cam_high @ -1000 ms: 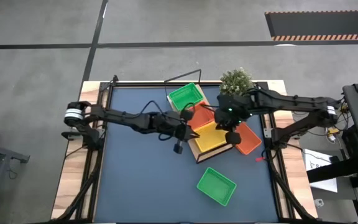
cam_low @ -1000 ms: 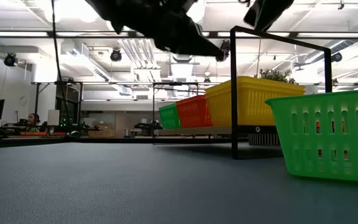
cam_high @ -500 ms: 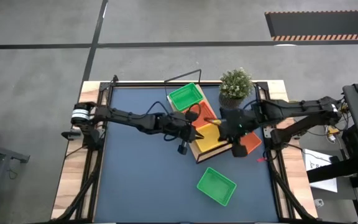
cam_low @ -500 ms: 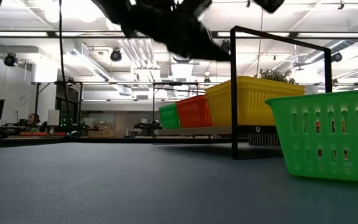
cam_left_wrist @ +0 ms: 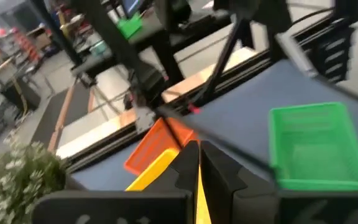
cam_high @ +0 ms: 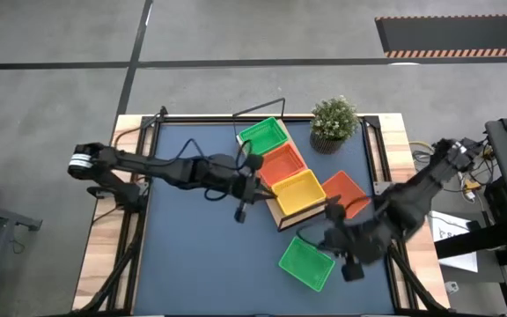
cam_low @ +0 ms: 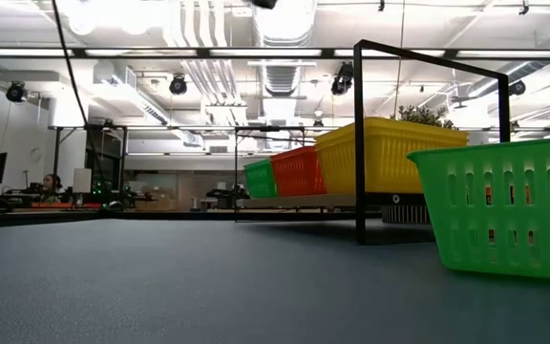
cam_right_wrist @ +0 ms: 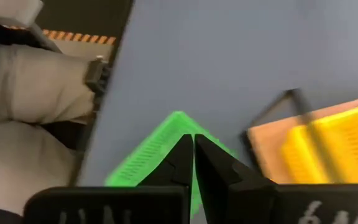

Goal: Stack baskets on shelf by color
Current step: Stack the green bin on top of the green bin on the shelf

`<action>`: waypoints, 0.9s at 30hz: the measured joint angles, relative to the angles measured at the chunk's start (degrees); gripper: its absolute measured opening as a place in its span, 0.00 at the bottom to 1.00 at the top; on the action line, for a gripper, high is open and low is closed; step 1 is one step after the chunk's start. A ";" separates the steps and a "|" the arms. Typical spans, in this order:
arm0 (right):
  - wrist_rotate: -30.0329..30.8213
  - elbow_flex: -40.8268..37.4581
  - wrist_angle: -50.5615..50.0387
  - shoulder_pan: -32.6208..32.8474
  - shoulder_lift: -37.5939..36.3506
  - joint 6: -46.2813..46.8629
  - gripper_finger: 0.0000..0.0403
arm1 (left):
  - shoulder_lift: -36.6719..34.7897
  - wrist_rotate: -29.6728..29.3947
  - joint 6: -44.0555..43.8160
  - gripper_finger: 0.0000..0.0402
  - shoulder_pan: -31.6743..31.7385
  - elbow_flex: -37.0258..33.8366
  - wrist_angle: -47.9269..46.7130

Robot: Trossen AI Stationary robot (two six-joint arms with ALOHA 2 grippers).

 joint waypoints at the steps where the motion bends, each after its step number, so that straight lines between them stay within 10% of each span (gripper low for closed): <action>1: 0.66 0.00 0.91 1.65 1.08 2.02 0.02 | -0.91 0.00 -0.02 0.00 -0.87 -0.58 0.11; 12: -0.19 1.20 8.88 8.44 15.98 19.66 0.05 | -5.14 -0.45 -0.20 0.00 -12.42 -7.82 8.92; 27: -3.92 4.22 5.20 8.22 31.10 36.54 0.40 | -5.49 -10.56 -1.59 0.00 -21.91 -10.09 11.95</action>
